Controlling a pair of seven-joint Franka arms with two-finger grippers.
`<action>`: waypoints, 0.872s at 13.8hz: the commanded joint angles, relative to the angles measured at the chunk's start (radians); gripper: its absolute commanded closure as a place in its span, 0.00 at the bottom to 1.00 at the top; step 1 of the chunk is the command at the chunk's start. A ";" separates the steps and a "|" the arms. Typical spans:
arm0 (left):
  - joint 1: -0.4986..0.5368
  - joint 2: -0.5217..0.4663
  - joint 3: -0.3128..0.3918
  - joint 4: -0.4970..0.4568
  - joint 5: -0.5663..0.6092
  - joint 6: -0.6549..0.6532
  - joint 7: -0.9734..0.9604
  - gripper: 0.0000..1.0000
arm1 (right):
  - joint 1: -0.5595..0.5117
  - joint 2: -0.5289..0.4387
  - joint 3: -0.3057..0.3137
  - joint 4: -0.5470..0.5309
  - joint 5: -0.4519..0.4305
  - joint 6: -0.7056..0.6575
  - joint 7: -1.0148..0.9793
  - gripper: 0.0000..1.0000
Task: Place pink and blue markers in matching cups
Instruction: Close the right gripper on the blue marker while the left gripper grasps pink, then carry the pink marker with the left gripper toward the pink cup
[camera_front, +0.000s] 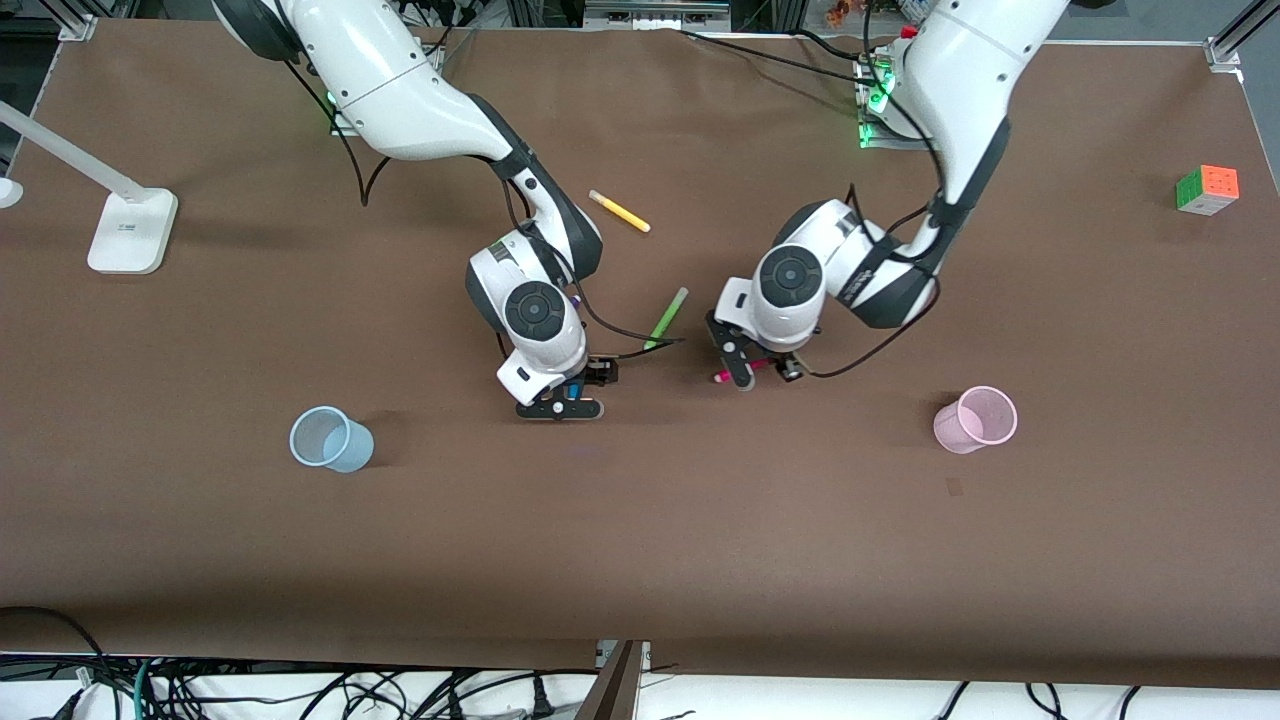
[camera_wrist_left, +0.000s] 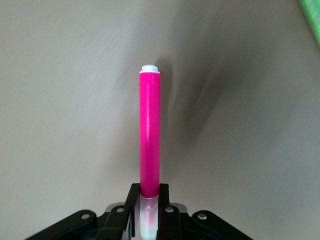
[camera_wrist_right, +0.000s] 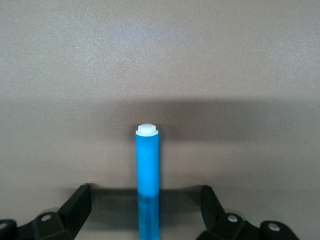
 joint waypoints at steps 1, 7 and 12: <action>0.052 -0.046 -0.002 -0.003 0.029 -0.098 0.025 1.00 | 0.001 0.003 -0.001 0.006 -0.005 0.006 -0.008 0.59; 0.130 -0.074 0.007 0.161 0.095 -0.430 0.186 1.00 | -0.007 -0.003 -0.001 0.006 -0.003 -0.001 -0.012 1.00; 0.132 -0.065 0.015 0.274 0.377 -0.678 0.189 1.00 | -0.045 -0.046 0.002 0.020 0.006 -0.110 -0.020 1.00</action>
